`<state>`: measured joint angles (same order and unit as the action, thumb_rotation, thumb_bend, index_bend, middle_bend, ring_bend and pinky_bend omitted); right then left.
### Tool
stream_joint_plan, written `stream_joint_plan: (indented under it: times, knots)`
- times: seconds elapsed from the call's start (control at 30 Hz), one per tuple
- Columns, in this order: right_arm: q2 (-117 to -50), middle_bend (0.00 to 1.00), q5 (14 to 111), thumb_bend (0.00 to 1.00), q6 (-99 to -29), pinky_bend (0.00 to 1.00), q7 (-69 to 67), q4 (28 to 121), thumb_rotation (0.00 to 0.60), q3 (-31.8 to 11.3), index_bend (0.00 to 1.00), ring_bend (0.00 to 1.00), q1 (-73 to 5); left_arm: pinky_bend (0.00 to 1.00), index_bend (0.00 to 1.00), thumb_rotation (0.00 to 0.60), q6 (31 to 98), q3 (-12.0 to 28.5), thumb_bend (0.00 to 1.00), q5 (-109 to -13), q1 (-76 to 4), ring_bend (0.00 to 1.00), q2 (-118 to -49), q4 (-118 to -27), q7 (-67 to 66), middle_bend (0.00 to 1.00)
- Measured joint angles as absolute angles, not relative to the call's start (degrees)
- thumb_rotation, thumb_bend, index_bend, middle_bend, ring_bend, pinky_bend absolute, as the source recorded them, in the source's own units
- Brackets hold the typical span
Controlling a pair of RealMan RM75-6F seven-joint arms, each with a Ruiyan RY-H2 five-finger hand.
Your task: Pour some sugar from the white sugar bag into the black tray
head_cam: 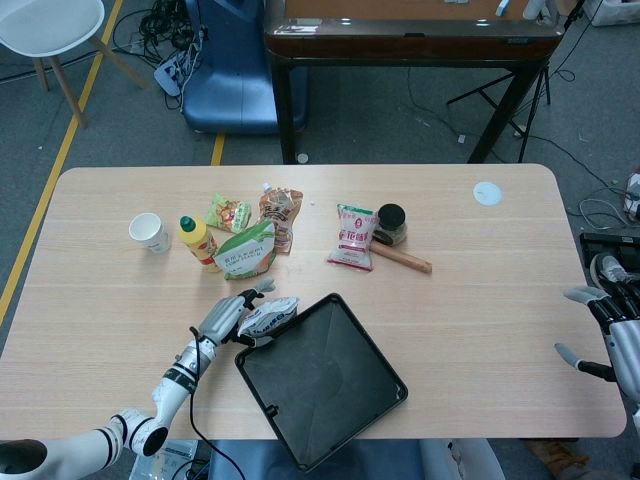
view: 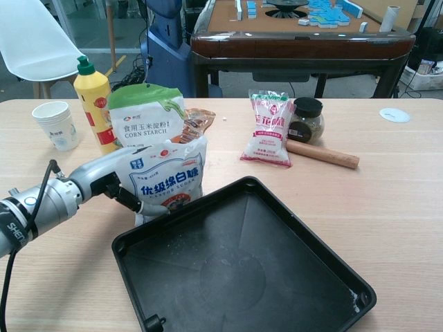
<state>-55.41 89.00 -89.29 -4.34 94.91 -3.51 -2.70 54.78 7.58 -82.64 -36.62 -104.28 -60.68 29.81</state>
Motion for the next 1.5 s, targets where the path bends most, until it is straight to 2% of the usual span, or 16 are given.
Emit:
stream_joint_plan:
  times: [0.33, 0.43, 0.53, 0.6, 0.77, 0.87, 1.13, 1.5]
  knots:
    - [-55.4, 0.29, 88.7, 0.16, -89.5, 0.12, -4.5, 94.8, 0.600, -3.6, 0.29, 0.15, -2.4, 0.31, 0.13, 0.600, 54.1, 7.8, 0.15, -82.2, -37.9, 0.22, -106.5, -57.5, 32.2, 0.19]
    - [-55.3, 0.29, 88.5, 0.16, -89.6, 0.12, -4.5, 94.8, 0.600, -3.7, 0.29, 0.15, -2.2, 0.34, 0.16, 0.600, 53.8, 7.9, 0.15, -82.0, -38.2, 0.24, -107.2, -56.3, 32.9, 0.21]
    - [-55.3, 0.29, 88.3, 0.16, -89.5, 0.12, -4.6, 94.7, 0.600, -3.7, 0.29, 0.15, -2.2, 0.45, 0.28, 0.600, 54.2, 8.2, 0.15, -81.8, -38.3, 0.33, -108.0, -55.0, 33.4, 0.33]
    - [-55.4, 0.29, 88.3, 0.16, -89.4, 0.12, -4.6, 94.7, 0.600, -3.8, 0.29, 0.15, -2.2, 0.54, 0.38, 0.600, 54.6, 8.5, 0.15, -81.6, -38.3, 0.41, -108.6, -53.7, 33.8, 0.43]
    - [-55.3, 0.29, 88.3, 0.16, -89.3, 0.12, -4.6, 94.7, 0.600, -4.0, 0.29, 0.15, -2.3, 0.64, 0.48, 0.600, 55.4, 8.8, 0.15, -82.0, -39.1, 0.51, -109.3, -50.9, 34.8, 0.60]
    - [-55.3, 0.29, 88.2, 0.16, -89.2, 0.12, -4.5, 94.8, 0.600, -4.0, 0.29, 0.15, -2.4, 0.67, 0.53, 0.600, 56.6, 8.6, 0.15, -83.3, -39.6, 0.53, -109.3, -49.3, 35.2, 0.63]
    - [-55.4, 0.29, 88.4, 0.16, -89.2, 0.12, -4.4, 95.0, 0.600, -4.1, 0.29, 0.15, -2.4, 0.69, 0.54, 0.600, 64.9, 6.6, 0.15, -89.0, -40.5, 0.55, -108.7, -43.5, 32.1, 0.67]
    - [-55.6, 0.29, 89.5, 0.16, -89.4, 0.12, -4.6, 95.0, 0.600, -4.0, 0.29, 0.15, -2.6, 0.70, 0.53, 0.600, 76.7, 3.9, 0.15, -95.4, -40.0, 0.56, -106.5, -43.0, 12.3, 0.68]
